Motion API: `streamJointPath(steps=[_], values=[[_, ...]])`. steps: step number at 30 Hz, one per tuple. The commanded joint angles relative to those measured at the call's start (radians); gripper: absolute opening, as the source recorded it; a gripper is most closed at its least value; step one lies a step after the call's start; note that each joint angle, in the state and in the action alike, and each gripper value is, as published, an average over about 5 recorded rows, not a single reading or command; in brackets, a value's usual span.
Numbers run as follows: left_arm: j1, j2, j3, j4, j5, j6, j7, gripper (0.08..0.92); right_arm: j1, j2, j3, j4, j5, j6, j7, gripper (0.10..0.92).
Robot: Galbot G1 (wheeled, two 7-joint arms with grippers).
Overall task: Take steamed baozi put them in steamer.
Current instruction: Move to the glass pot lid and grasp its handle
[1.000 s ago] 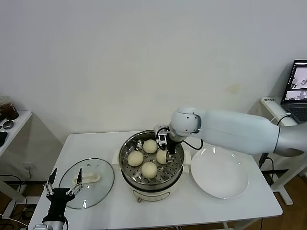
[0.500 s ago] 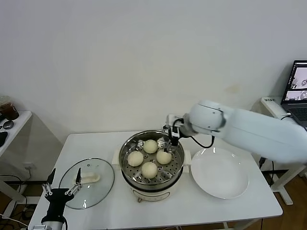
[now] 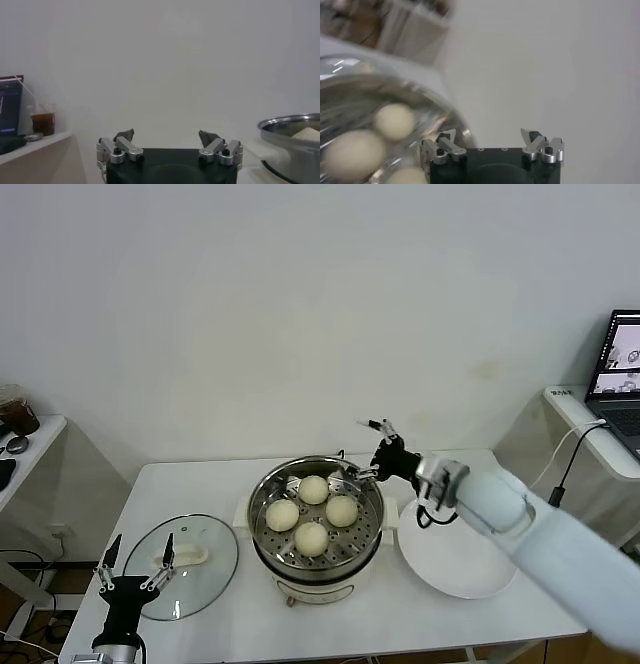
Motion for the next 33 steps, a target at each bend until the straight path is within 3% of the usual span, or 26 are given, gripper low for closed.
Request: streamJointPath(steps=[1, 8, 11, 17, 25, 33], values=[[0.001, 0.007, 0.007, 0.008, 0.17, 0.007, -0.041, 0.823, -0.864, 0.386, 0.738, 0.0, -0.371, 0.563, 0.064, 0.823], [-0.039, 0.031, -0.064, 0.121, 0.611, -0.03, -0.128, 0.823, -1.029, 0.632, 0.964, 0.083, -0.359, 0.609, 0.053, 0.823], [-0.061, 0.059, -0.112, 0.198, 0.836, -0.048, -0.147, 0.823, -1.08, 0.668, 1.033, 0.121, -0.288, 0.548, 0.06, 0.823], [-0.11, 0.076, -0.212, 0.363, 1.482, -0.157, -0.28, 0.823, -1.129, 0.668, 1.092, 0.111, -0.2, 0.424, 0.058, 0.823], [-0.09, 0.147, -0.142, 0.398, 1.583, -0.149, -0.252, 0.823, -1.143, 0.669, 1.085, 0.066, -0.169, 0.404, 0.059, 0.823], [-0.147, 0.14, -0.075, 0.396, 1.588, -0.147, -0.23, 0.823, -1.14, 0.676, 1.05, 0.055, -0.185, 0.404, 0.059, 0.823]])
